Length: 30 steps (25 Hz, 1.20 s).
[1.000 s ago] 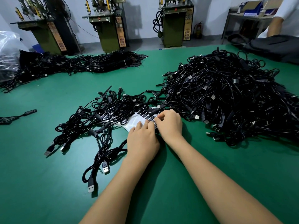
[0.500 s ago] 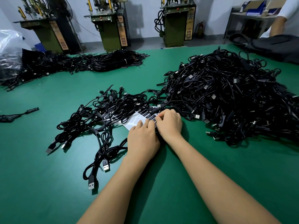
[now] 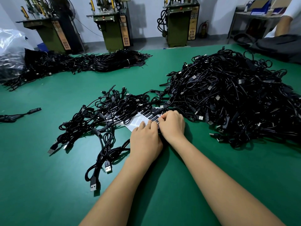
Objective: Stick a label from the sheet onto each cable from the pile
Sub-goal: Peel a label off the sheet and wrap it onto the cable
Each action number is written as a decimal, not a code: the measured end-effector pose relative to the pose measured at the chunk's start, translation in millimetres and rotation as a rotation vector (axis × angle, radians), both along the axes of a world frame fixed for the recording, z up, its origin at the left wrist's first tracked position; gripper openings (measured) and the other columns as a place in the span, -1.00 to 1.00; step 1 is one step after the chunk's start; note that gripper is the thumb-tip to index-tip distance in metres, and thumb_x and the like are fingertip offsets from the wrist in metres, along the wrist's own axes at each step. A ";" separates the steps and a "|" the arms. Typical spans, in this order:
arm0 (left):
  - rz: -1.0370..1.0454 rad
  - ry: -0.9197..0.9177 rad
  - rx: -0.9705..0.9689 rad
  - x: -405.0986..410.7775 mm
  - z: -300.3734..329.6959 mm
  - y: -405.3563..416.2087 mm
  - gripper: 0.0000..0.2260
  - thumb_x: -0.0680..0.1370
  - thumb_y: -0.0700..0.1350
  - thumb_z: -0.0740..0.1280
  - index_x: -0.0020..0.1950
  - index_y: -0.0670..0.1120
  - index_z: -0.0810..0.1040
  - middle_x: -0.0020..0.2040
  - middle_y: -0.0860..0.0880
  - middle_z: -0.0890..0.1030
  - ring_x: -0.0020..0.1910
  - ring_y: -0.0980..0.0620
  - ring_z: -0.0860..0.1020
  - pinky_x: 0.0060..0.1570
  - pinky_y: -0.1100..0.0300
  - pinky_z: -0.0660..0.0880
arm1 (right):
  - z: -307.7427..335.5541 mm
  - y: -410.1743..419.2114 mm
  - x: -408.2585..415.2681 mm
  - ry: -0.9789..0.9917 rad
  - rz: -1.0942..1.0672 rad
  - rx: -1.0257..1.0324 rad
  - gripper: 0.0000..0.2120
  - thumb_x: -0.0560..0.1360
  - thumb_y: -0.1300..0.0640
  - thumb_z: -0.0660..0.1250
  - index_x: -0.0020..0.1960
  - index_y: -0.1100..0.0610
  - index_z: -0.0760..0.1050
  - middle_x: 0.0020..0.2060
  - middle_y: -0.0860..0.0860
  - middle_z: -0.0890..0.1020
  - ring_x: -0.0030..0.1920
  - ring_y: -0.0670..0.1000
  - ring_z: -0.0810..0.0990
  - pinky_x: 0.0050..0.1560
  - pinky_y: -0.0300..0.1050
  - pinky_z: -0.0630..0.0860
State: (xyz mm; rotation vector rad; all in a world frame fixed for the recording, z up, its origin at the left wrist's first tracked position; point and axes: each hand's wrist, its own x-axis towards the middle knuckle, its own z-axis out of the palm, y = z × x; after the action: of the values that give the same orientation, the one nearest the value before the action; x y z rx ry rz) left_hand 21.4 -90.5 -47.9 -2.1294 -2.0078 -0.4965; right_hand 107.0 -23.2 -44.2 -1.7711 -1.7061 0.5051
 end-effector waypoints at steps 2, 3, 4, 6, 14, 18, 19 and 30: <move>-0.002 0.000 0.004 0.2 0.1 -0.3 -0.88 0.49 -0.15 0.13 0.01 -0.11 0.36 -0.01 -0.09 0.55 0.07 -0.15 0.44 -0.20 0.11 0.12 | -1.2 -0.1 -0.5 -0.029 0.011 0.006 -0.80 0.56 0.08 0.26 0.08 0.11 0.60 0.15 0.09 0.55 0.19 0.15 0.43 0.21 -0.03 0.35; -0.005 -0.007 0.008 0.0 0.3 -0.4 -0.88 0.49 -0.15 0.13 0.00 -0.12 0.36 -0.02 -0.10 0.55 0.07 -0.15 0.44 -0.21 0.11 0.12 | -2.1 -0.6 -0.5 -0.036 0.015 0.017 -0.80 0.56 0.07 0.25 0.09 0.11 0.59 0.15 0.09 0.55 0.19 0.15 0.43 0.20 -0.03 0.35; -0.008 -0.018 0.012 -0.1 0.5 -0.3 -0.89 0.49 -0.15 0.13 -0.01 -0.12 0.36 -0.03 -0.10 0.55 0.06 -0.15 0.45 -0.21 0.10 0.12 | -2.9 -0.7 -0.5 -0.042 0.019 0.033 -0.80 0.57 0.07 0.25 0.09 0.11 0.58 0.15 0.08 0.54 0.19 0.15 0.42 0.20 -0.04 0.34; -0.016 -0.037 0.017 -0.3 1.3 -0.1 -0.92 0.49 -0.17 0.14 -0.04 -0.13 0.35 -0.06 -0.12 0.55 0.02 -0.16 0.45 -0.22 0.10 0.12 | -4.7 -0.7 -0.7 -0.062 0.037 0.073 -0.80 0.58 0.07 0.24 0.10 0.13 0.56 0.15 0.09 0.53 0.19 0.14 0.40 0.19 -0.05 0.30; -0.034 -0.043 0.037 -1.0 -1.6 1.0 -0.86 0.50 -0.19 0.17 -0.01 -0.21 0.45 -0.09 -0.15 0.55 -0.04 -0.19 0.44 -0.23 0.08 0.14 | -5.6 -2.6 -1.6 -0.216 0.159 0.177 -0.84 0.61 0.15 0.17 0.12 0.15 0.48 0.14 0.08 0.51 0.15 0.12 0.39 0.12 -0.10 0.27; -0.035 -0.070 0.056 -0.9 0.1 0.5 -0.86 0.50 -0.21 0.19 -0.02 -0.23 0.47 -0.12 -0.17 0.57 -0.06 -0.20 0.46 -0.24 0.07 0.14 | -3.8 -4.8 -1.2 -0.192 0.172 0.179 -0.86 0.61 0.14 0.18 0.10 0.14 0.47 0.10 0.09 0.53 0.08 0.14 0.41 0.07 -0.09 0.26; -0.038 -0.073 0.059 -0.7 0.3 0.2 -0.86 0.49 -0.21 0.19 -0.02 -0.23 0.47 -0.13 -0.17 0.57 -0.07 -0.20 0.46 -0.24 0.07 0.15 | -3.7 -5.1 -1.2 -0.177 0.173 0.179 -0.87 0.61 0.15 0.19 0.09 0.15 0.47 0.10 0.09 0.53 0.08 0.14 0.42 0.07 -0.08 0.26; -0.001 -0.038 -0.004 -0.7 1.1 -1.9 -0.91 0.48 -0.19 0.15 -0.04 -0.13 0.37 -0.07 -0.11 0.55 0.00 -0.16 0.45 -0.22 0.10 0.15 | 7.1 -15.2 7.3 0.312 0.163 0.263 -0.86 0.45 0.32 0.31 -0.04 0.13 0.53 -0.14 0.02 0.61 -0.08 0.07 0.54 0.01 -0.06 0.46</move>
State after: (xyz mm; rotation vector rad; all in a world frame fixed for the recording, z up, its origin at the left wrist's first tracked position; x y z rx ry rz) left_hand 20.7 -92.5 -46.8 -2.1388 -2.0302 -0.5378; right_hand 114.3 -38.4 -37.2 -1.3017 -1.6184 0.5655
